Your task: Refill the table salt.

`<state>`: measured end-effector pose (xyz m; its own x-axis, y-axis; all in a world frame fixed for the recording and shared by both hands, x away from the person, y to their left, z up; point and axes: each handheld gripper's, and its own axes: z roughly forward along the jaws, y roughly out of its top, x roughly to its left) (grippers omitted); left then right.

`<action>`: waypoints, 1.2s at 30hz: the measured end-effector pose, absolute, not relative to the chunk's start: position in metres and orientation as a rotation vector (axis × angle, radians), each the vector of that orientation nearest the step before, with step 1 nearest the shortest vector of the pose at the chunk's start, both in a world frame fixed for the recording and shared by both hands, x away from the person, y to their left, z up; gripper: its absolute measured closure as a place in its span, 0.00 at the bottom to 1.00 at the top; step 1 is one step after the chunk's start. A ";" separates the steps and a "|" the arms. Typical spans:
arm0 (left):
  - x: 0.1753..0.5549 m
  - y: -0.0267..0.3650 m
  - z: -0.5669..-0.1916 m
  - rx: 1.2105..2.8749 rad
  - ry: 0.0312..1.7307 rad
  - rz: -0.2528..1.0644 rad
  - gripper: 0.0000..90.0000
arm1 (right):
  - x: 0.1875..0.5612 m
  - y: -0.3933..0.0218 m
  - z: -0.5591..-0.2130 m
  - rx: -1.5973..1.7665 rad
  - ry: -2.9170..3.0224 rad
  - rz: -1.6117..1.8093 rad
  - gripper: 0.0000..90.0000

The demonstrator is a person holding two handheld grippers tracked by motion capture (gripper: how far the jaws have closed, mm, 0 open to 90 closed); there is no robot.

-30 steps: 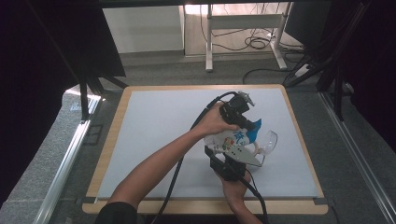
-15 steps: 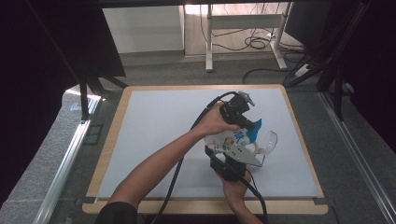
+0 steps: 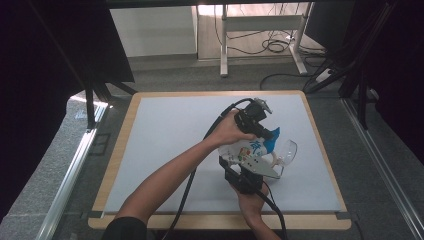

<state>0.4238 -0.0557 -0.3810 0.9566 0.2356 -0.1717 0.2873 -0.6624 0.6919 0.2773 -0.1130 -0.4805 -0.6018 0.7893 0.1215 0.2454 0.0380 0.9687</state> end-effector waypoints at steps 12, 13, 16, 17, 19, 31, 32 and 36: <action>0.424 -0.056 -0.382 2.321 0.370 -0.089 1.00 | 0.277 -0.113 -0.481 1.044 1.870 1.593 0.71; 0.424 -0.056 -0.382 2.322 0.368 -0.089 1.00 | 0.277 -0.113 -0.481 1.045 1.869 1.593 0.71; 0.424 -0.057 -0.382 2.323 0.364 -0.086 1.00 | 0.277 -0.113 -0.480 1.048 1.868 1.593 0.72; 0.424 -0.057 -0.381 2.323 0.364 -0.086 1.00 | 0.277 -0.113 -0.480 1.049 1.868 1.593 0.72; 0.424 -0.057 -0.381 2.324 0.364 -0.086 1.00 | 0.276 -0.113 -0.480 1.048 1.865 1.594 0.71; 0.424 -0.057 -0.381 2.325 0.364 -0.083 1.00 | 0.277 -0.113 -0.480 1.043 1.869 1.594 0.71; 0.424 -0.057 -0.381 2.325 0.364 -0.083 1.00 | 0.277 -0.113 -0.480 1.043 1.869 1.593 0.72; 0.424 -0.057 -0.381 2.326 0.363 -0.082 1.00 | 0.277 -0.113 -0.480 1.041 1.870 1.594 0.71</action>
<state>0.4236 -0.0569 -0.3814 0.9574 0.2351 -0.1677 0.2844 -0.6662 0.6894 0.2768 -0.1133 -0.4800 -0.6026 0.7888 0.1212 0.2445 0.0379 0.9689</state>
